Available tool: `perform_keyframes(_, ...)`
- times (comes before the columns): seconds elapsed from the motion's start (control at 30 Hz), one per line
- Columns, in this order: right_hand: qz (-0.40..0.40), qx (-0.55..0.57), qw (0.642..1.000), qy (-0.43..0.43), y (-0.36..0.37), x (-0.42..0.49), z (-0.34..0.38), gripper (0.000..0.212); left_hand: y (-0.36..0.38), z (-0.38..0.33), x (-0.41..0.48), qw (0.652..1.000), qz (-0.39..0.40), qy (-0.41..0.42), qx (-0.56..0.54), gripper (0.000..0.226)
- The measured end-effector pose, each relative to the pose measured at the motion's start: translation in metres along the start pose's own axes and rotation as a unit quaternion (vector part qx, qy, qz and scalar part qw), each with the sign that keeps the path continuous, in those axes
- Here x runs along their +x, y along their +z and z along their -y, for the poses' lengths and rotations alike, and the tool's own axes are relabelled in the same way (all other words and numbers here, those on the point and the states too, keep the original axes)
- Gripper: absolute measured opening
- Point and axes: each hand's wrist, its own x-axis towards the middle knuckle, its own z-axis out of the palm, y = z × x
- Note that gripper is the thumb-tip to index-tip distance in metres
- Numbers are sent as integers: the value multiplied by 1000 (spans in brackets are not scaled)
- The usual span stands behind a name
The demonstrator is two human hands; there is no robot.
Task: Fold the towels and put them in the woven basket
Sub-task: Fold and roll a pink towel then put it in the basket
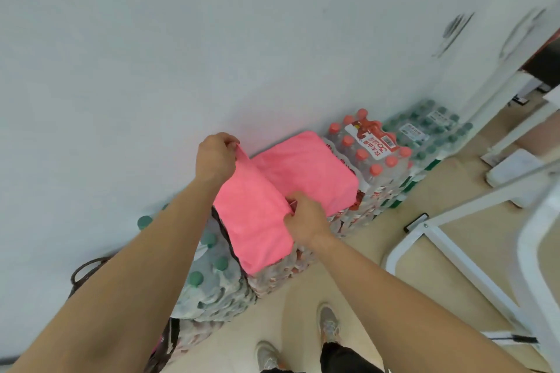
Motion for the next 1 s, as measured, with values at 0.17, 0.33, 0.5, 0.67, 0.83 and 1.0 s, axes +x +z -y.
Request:
perform_keyframes(0.17,-42,20,999,23,-44,12,-40,27,41,-34,7,997,12,49,63,19)
perform_keyframes(0.33,-77,41,995,40,-81,24,-76,11,76,-64,15,995,9,59,84,16)
perform_keyframes(0.5,-81,81,993,20,-109,42,-109,14,107,-90,29,993,1,74,88,15)
perform_keyframes(0.67,-82,55,995,29,-127,71,-137,21,143,-111,51,989,13,93,111,15)
perform_keyframes(0.83,-41,-6,996,79,-135,98,-157,17,184,-118,67,985,44,78,150,17)
perform_keyframes(1.0,-75,-92,991,59,-135,120,-149,19,209,-99,70,988,93,51,111,30)
